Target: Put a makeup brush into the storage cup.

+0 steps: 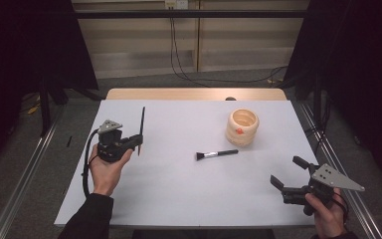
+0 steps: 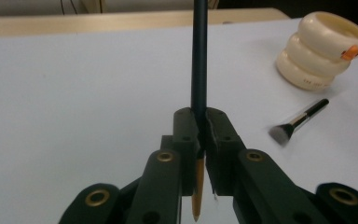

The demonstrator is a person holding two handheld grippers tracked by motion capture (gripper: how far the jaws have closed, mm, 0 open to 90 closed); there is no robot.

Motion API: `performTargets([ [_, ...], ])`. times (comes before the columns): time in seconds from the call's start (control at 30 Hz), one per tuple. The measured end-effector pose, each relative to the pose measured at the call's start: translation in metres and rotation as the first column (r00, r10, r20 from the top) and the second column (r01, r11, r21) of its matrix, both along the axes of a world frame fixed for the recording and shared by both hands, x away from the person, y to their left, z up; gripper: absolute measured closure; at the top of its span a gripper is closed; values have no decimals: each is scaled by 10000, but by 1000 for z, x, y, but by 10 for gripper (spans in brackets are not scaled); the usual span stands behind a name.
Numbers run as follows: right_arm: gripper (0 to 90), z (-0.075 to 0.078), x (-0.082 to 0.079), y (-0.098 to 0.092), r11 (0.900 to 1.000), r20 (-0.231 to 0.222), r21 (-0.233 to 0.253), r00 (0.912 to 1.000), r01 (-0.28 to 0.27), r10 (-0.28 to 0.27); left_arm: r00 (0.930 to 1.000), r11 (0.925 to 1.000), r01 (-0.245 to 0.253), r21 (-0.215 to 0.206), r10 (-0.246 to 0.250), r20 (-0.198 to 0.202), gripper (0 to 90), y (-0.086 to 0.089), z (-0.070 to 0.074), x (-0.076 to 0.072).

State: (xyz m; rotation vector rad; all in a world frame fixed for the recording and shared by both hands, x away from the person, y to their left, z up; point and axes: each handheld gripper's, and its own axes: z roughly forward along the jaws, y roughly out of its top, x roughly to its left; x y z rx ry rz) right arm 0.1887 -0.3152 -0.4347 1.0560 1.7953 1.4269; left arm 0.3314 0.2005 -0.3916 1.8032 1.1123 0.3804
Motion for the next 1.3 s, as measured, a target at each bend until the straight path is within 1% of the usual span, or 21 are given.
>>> performTargets([
  [0.03,0,0,0,0,10000,12,-13,10000,-31,31,10000,10000,0,0,0,0,837,0,0,0],
  [0.07,0,0,0,0,10000,12,-13,10000,-31,31,9998,9999,-87,-81,89,194,837,0,1,-1],
  [0.1,0,0,0,0,10000,9,-2,10000,-7,7,9988,9995,58,-311,-42,496,837,1,2,-4],
  [0.13,0,0,0,0,10000,26,6,10000,-3,3,9977,9990,-22,-443,52,680,837,1,2,-5],
  [0.2,0,0,0,0,10000,51,-5,10000,12,-12,9969,9987,-54,-512,94,784,837,2,3,-6],
  [0.23,0,0,0,0,10000,12,18,10000,-5,5,9954,9969,92,-776,-17,960,837,5,5,-7],
  [0.27,0,0,0,0,10000,13,23,10000,-8,8,9948,9959,135,-896,-43,1017,837,6,6,-7],
  [0.37,0,0,0,0,10000,24,29,10000,-7,7,9927,9953,138,-956,-22,1205,837,7,8,-9],
  [0.43,0,0,0,0,10000,44,35,10000,1,-1,9912,9941,264,-1052,-124,1316,837,7,8,-10],
  [0.47,0,0,0,0,10000,19,46,10000,-4,4,9902,9921,465,-1163,-304,1366,837,9,10,-12],
  [0.57,0,0,0,0,10000,13,71,10000,-47,46,9891,9918,472,-1190,-297,1441,837,9,11,-14],
  [0.67,0,0,0,-1,9999,34,164,10000,-40,40,9841,9892,711,-1279,-486,1709,837,10,14,-21],
  [0.73,0,0,-1,0,9998,76,200,10000,-7,5,9813,9879,752,-1360,-491,1860,837,9,16,-24],
  [0.8,0,0,-1,0,9997,106,225,9999,-66,64,9799,9880,733,-1362,-459,1941,837,8,17,-26],
  [0.87,0,0,-1,0,9998,102,199,9999,-38,36,9786,9845,918,-1498,-613,1966,837,7,17,-29],
  [1.07,0,0,-1,0,9997,101,250,9999,-59,56,9806,9838,1065,-1443,-800,1789,837,3,16,-34],
  [1.1,0,0,-1,0,9997,95,226,9999,-70,67,9790,9822,1256,-1399,-999,1778,838,-1,16,-35],
  [1.13,0,0,-1,0,9997,117,220,9999,-83,81,9776,9796,1360,-1478,-1085,1803,838,-3,16,-36],
  [1.2,0,0,-1,0,9998,124,171,9999,-96,94,9757,9775,1543,-1440,-1278,1779,838,-8,17,-38],
  [1.23,0,0,-1,0,9998,133,205,9999,-59,56,9729,9737,1730,-1485,-1454,1800,838,-10,17,-39],
  [1.3,0,0,-1,0,9997,113,217,9999,-81,78,9707,9696,1930,-1502,-1663,1734,838,-16,18,-41],
])
